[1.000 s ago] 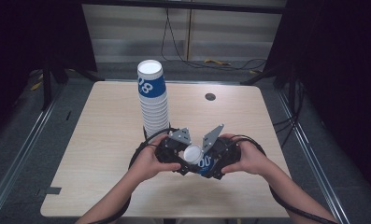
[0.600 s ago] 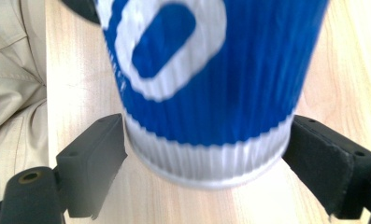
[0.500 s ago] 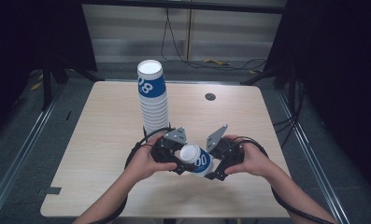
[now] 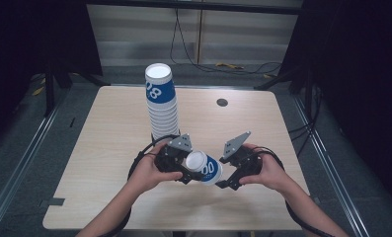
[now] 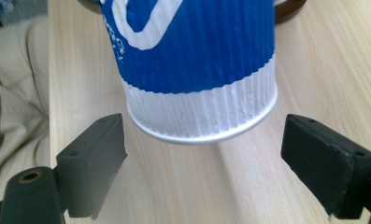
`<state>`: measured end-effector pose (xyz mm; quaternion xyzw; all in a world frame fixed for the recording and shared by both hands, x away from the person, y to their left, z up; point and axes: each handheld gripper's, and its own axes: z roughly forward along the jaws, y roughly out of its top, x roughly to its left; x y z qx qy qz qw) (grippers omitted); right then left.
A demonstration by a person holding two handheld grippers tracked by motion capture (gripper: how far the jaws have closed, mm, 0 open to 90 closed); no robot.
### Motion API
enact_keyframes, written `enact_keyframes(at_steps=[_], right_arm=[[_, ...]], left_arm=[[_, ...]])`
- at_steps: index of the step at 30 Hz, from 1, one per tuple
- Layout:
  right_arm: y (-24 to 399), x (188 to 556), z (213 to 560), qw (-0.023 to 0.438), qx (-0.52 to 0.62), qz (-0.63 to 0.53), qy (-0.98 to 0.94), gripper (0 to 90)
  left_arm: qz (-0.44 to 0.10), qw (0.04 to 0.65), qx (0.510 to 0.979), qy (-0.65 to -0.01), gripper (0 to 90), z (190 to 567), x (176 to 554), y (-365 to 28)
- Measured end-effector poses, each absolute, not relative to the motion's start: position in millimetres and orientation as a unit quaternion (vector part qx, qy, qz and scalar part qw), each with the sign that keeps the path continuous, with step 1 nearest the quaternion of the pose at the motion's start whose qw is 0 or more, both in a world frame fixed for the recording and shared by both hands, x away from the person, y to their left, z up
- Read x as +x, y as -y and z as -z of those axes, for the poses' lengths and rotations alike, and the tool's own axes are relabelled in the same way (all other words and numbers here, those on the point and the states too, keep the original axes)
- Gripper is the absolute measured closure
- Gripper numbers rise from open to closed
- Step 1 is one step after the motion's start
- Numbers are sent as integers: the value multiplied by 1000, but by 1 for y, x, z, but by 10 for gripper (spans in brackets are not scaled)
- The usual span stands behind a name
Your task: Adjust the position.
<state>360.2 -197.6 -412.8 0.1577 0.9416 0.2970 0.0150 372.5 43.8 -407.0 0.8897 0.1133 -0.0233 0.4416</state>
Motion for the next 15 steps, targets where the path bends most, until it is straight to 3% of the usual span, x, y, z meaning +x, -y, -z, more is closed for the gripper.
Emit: enact_keyframes(at_steps=[15], right_arm=[[210,358,416,23,186,-363,-913,129]], left_arm=[[24,446,887,-119,272,410,373,-43]])
